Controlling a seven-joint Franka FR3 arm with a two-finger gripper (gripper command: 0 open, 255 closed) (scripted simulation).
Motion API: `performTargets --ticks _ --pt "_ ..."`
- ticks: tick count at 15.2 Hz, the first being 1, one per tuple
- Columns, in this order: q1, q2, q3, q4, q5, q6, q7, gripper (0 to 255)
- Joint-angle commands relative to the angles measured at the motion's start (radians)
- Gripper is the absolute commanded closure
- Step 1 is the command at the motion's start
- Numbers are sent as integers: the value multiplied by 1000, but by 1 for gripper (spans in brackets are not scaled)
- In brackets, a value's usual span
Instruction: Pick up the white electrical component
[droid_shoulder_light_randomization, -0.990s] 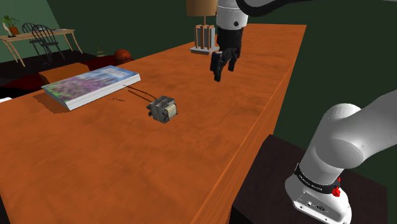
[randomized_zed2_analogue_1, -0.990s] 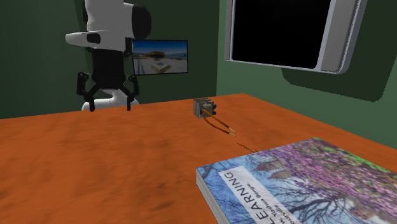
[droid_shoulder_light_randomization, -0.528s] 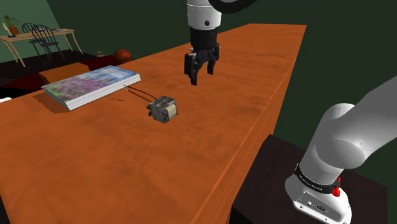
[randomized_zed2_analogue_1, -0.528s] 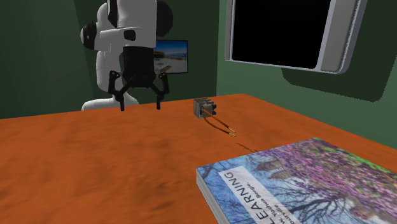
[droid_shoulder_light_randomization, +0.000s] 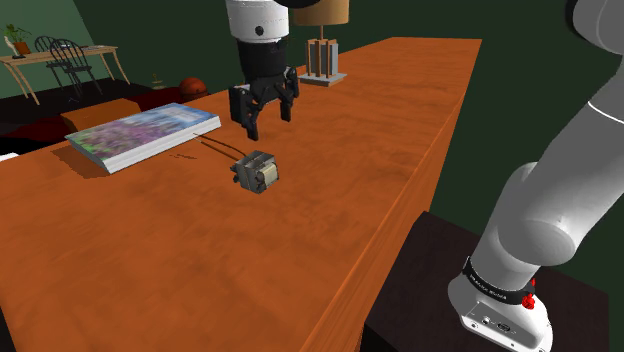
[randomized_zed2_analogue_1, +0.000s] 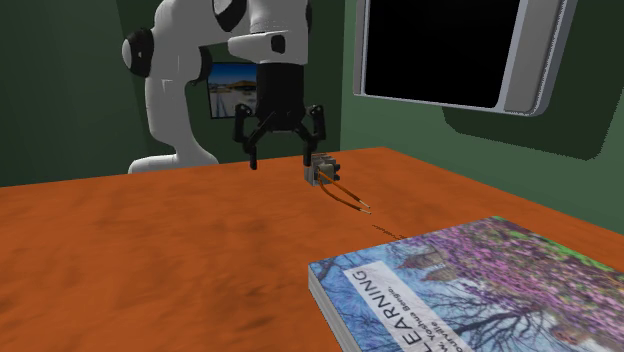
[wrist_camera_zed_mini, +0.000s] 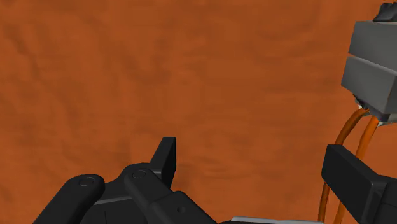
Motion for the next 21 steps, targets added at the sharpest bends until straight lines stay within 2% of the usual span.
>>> performTargets --ticks 1,5,13,15,16,21 --pt "11 77 36 85 -26 -18 48 0" --pt "54 246 100 278 -103 -70 144 0" --pt "50 221 93 149 -90 38 143 0" --pt "50 221 93 148 -90 39 143 0" --pt "50 221 92 150 -90 38 142 255" --pt "49 219 92 147 -89 39 141 255"
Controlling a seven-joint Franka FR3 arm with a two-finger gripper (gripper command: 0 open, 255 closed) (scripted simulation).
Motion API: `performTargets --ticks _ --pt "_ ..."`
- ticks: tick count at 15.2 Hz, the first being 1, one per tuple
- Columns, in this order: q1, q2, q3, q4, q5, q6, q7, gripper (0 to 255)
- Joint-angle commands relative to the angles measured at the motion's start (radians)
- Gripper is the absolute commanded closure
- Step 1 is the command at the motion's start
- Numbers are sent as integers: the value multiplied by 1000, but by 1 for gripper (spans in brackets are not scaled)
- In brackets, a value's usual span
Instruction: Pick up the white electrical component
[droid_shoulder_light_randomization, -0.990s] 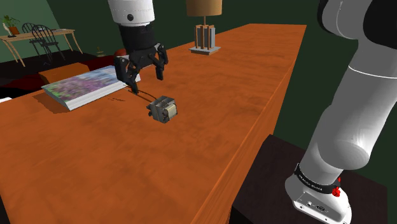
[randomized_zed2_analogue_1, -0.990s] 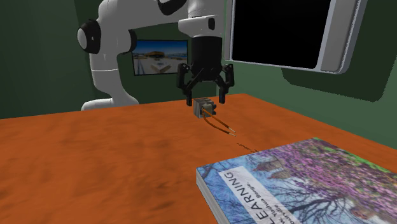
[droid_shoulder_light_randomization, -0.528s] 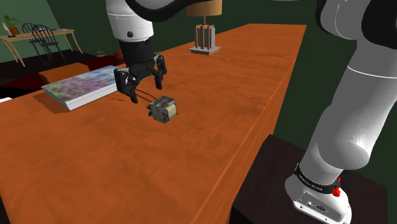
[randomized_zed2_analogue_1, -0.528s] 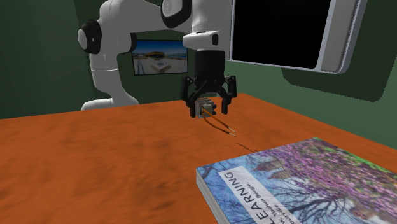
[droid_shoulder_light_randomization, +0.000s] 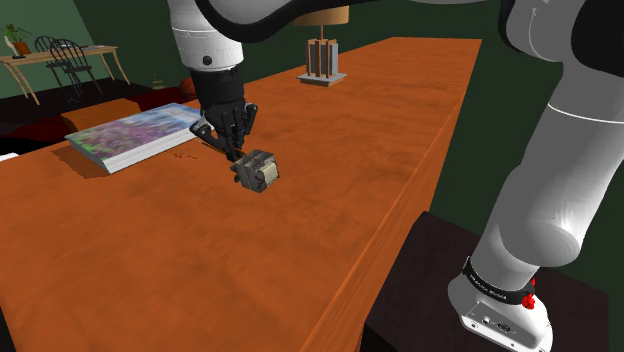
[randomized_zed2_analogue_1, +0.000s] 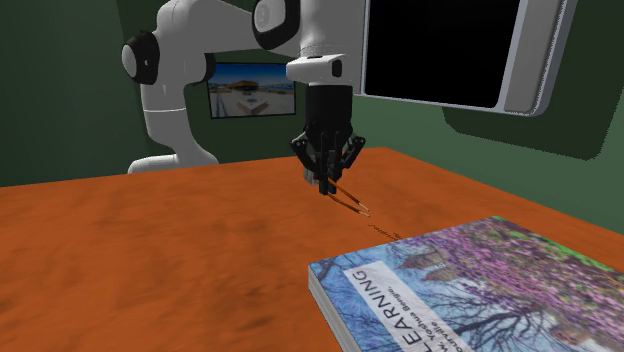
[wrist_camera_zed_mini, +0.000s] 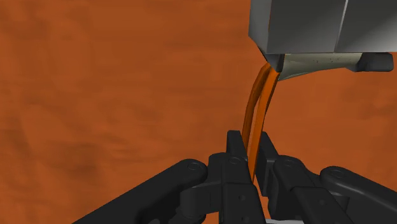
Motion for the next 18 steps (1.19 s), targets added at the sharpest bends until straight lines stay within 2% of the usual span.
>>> performTargets --ticks 1,4,18 --pt "0 0 0 0 0 0 0 255" --pt "1 2 1 1 -1 0 2 255" --pt "23 71 15 271 -39 -212 11 255"
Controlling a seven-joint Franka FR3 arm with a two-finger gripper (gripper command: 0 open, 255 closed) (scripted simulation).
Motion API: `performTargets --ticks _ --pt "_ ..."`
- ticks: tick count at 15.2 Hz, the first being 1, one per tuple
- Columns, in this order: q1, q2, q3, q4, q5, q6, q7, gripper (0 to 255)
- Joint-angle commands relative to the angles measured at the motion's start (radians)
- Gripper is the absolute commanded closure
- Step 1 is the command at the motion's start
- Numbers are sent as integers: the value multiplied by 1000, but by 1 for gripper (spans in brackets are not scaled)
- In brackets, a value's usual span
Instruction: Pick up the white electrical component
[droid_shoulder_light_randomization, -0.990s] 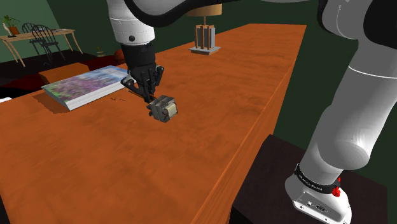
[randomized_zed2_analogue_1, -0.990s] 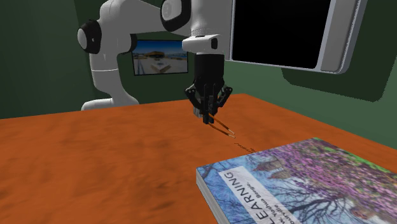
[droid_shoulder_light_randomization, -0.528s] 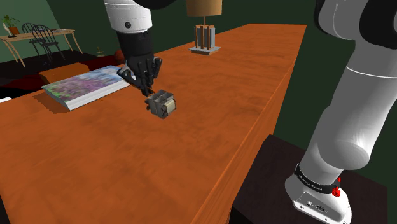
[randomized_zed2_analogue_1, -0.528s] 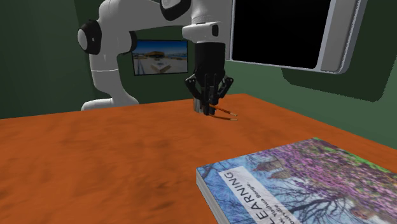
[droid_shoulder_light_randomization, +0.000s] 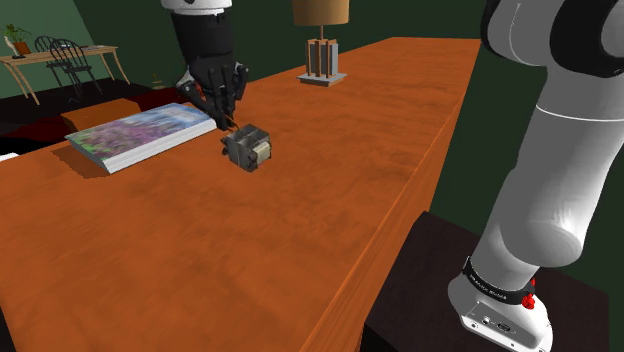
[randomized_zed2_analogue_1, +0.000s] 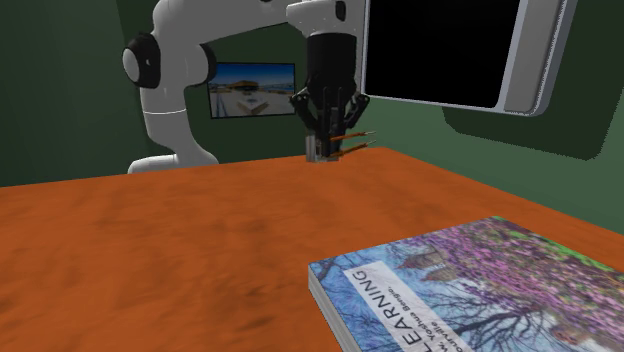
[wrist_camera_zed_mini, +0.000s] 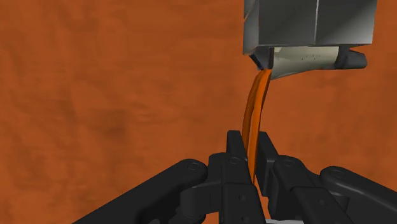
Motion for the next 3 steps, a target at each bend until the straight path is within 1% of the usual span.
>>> performTargets --ticks 1,3 --pt "3 10 1 40 -6 -32 -1 255" --pt "3 12 1 44 -7 -34 -1 255"
